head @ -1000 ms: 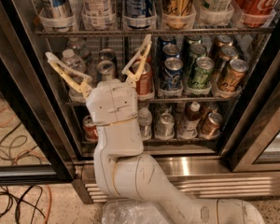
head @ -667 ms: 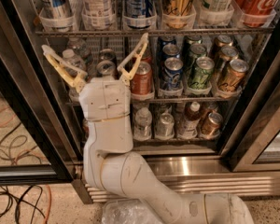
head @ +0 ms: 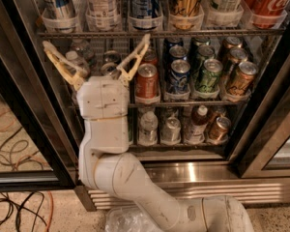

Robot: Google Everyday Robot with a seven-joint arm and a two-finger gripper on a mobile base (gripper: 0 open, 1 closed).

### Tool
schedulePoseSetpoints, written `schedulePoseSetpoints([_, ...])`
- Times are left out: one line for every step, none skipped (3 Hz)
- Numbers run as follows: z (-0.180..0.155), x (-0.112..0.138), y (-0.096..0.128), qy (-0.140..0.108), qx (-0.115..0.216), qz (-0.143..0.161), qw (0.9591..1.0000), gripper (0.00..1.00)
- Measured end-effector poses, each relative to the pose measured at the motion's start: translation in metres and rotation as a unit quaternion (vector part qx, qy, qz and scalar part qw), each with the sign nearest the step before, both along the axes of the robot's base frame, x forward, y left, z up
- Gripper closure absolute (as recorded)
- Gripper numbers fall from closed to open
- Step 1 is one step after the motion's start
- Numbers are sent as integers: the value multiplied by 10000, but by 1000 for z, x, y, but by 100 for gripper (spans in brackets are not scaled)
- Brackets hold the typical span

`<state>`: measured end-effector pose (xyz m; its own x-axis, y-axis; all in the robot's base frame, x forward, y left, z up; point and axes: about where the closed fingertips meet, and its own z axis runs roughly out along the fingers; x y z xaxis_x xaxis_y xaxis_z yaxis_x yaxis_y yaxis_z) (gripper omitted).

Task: Pick blue plastic bottle from top shelf of fridge

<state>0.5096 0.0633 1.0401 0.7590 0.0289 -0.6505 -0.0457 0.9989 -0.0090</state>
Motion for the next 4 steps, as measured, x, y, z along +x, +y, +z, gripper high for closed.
schedulePoseSetpoints([2,6,6,-63,-56,13,10000,0])
schedulePoseSetpoints([12,10,10,-96,-132,47,9999,0])
schedulePoseSetpoints([23,8,15,-32,-165,95,9998,0])
schedulePoseSetpoints([29,8,18,93,-212,90,9997,0])
